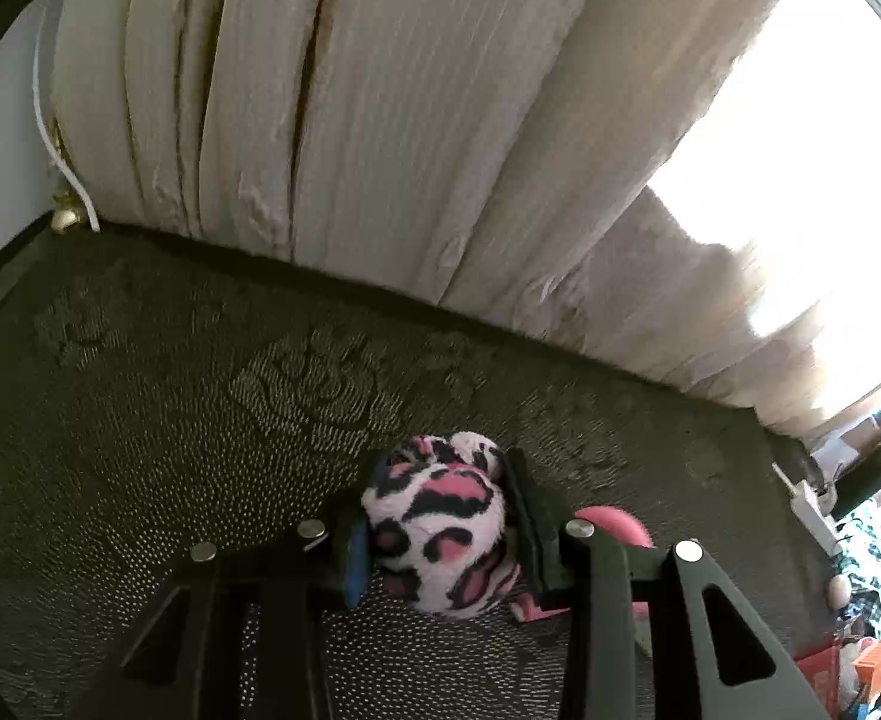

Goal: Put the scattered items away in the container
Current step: 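Grasp the leopard plush with the left gripper while the right grasps the yellow medicine box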

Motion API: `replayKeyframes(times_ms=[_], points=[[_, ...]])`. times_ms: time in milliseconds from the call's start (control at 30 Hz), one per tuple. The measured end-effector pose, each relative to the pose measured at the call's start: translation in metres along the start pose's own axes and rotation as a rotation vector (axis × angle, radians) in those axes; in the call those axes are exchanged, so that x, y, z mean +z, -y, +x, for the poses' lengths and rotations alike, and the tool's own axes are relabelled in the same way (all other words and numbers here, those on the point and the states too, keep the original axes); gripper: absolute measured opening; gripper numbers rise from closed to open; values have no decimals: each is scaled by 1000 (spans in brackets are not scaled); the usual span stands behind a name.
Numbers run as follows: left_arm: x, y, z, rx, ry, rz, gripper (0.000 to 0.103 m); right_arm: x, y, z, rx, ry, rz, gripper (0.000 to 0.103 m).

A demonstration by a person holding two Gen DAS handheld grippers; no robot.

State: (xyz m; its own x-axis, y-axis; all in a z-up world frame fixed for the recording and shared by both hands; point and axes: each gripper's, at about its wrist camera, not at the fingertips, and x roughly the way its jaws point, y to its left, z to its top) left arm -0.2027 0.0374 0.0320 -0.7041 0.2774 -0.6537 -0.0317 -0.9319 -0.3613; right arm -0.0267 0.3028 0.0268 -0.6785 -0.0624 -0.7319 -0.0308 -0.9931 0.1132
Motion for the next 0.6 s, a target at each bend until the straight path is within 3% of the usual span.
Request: replayKeyframes(times_ms=[200, 300, 600], points=[[1, 7, -11, -27, 16, 7, 40, 54, -32, 37, 14, 27, -114, 61], [3, 9, -12, -29, 11, 12, 40, 72, -42, 68, 3, 13, -160, 69], [2, 5, 0, -22, -6, 18, 40, 97, -50, 124, 18, -41, -207, 71]])
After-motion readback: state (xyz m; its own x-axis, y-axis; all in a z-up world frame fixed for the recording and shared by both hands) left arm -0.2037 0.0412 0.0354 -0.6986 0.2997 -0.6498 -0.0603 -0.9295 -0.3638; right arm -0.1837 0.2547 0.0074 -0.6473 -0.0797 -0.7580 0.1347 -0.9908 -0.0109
